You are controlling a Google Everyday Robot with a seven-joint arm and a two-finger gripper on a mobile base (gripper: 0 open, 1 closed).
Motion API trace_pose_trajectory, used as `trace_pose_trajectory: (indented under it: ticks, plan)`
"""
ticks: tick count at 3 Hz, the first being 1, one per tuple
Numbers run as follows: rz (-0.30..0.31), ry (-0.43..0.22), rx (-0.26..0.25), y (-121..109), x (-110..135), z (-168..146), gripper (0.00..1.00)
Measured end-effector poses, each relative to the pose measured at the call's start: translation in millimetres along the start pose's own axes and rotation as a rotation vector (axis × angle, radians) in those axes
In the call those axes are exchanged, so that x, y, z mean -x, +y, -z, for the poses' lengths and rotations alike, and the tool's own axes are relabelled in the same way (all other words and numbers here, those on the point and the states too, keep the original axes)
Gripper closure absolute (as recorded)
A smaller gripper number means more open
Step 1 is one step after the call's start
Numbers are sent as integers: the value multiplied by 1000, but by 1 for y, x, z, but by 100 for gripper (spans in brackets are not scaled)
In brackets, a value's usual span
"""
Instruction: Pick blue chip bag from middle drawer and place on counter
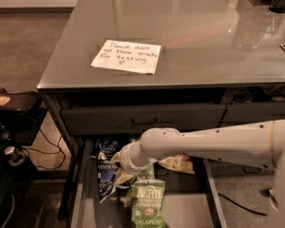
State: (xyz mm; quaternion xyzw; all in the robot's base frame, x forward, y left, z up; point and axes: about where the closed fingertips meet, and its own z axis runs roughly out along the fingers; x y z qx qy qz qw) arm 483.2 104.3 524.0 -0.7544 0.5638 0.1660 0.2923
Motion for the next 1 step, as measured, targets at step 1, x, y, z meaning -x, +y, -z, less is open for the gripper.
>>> trace_pose_trajectory:
  ticks: [1]
  plan:
    - [-9,45,-34,-9,15,56,100]
